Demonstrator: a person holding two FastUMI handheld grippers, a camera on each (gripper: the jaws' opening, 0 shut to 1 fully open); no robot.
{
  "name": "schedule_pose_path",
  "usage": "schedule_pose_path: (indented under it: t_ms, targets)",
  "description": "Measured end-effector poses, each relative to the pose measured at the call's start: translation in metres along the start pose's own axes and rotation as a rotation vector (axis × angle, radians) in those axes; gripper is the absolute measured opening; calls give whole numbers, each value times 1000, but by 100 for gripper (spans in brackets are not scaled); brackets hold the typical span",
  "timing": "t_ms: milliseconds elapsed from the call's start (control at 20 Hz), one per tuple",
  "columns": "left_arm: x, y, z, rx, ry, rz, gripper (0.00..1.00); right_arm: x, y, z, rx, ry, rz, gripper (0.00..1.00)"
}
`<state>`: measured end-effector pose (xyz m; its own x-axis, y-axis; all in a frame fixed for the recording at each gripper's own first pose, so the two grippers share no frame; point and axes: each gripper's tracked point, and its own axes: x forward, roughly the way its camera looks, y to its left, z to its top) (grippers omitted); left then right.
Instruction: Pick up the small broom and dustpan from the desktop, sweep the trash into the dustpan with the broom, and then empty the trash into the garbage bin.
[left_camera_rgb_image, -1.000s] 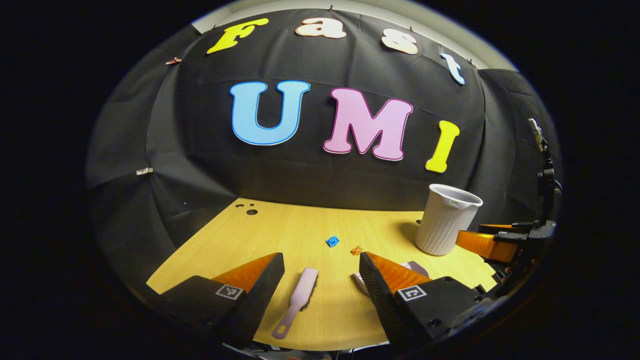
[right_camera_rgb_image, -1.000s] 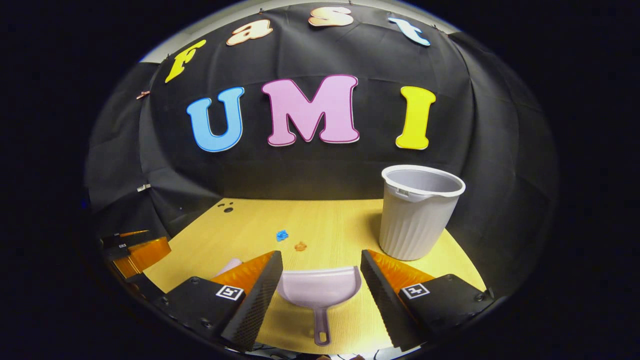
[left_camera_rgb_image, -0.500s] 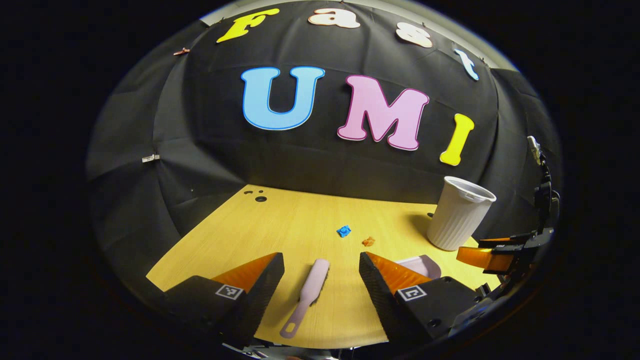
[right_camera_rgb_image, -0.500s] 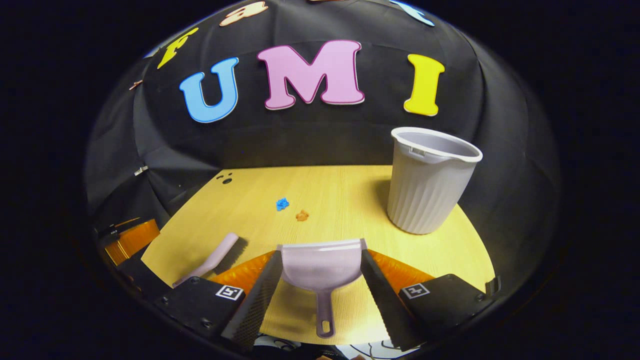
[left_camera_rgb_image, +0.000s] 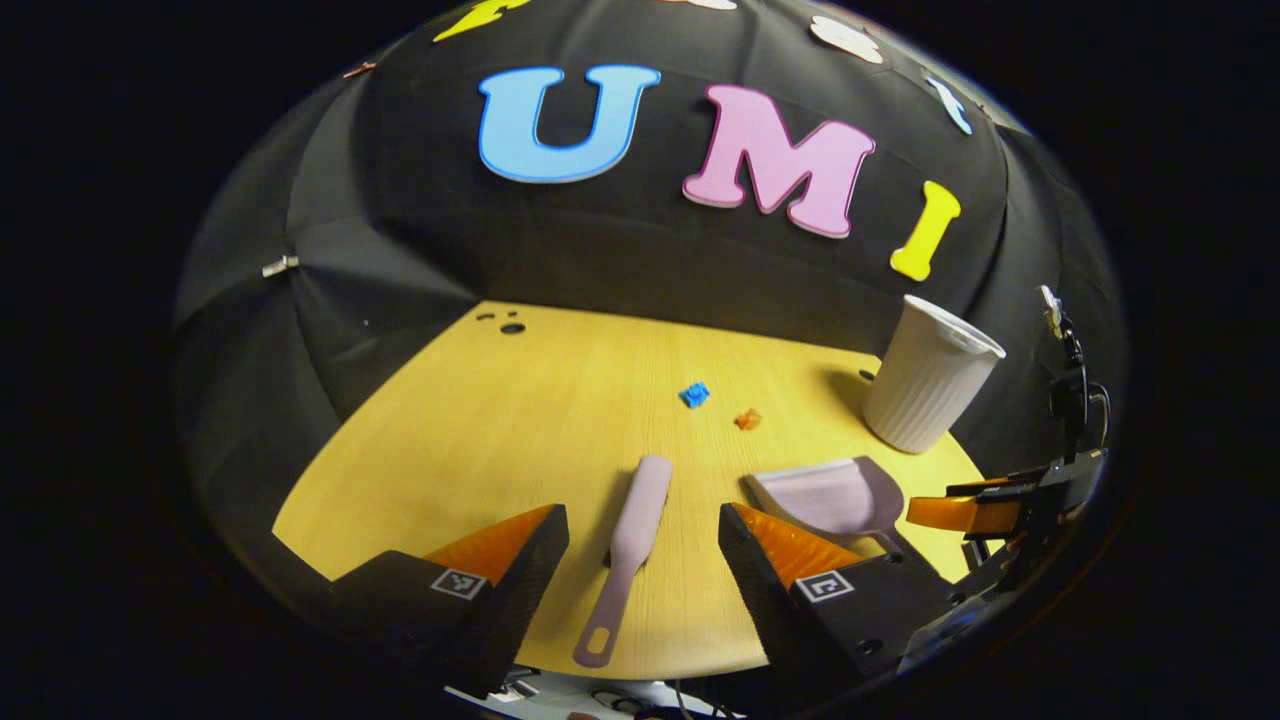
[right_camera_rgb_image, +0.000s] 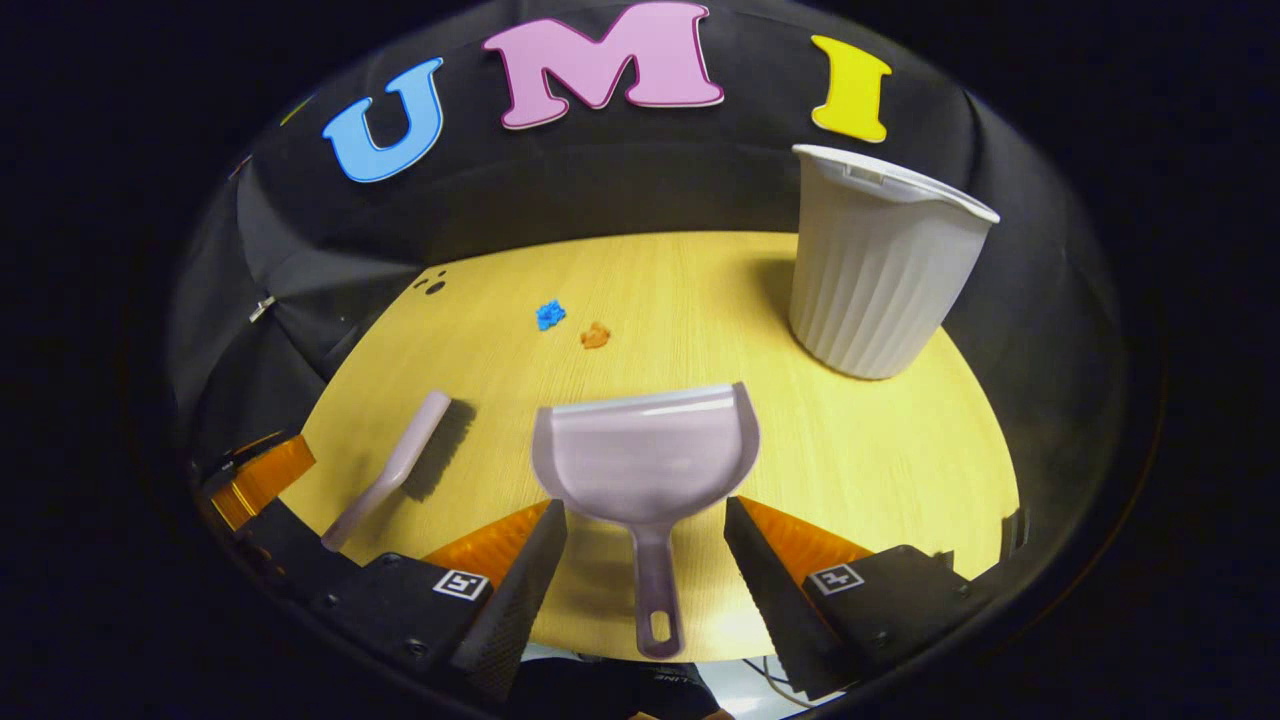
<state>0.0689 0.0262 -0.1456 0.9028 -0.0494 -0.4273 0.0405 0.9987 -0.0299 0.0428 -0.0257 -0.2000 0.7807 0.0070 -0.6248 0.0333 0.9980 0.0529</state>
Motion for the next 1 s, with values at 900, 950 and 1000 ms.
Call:
schedule_pose_path:
  t_ms: [900, 950, 1000]
  targets:
    - [80, 17, -92, 178, 475, 11, 96, 73, -15, -73, 89, 365, -42, 98]
    - [81, 18, -93, 174, 483, 13, 96, 75, -15, -74, 93, 374, -44, 96]
    - [81, 20, -95, 170, 491, 18, 96, 78, -15, -76, 94, 381, -46, 92]
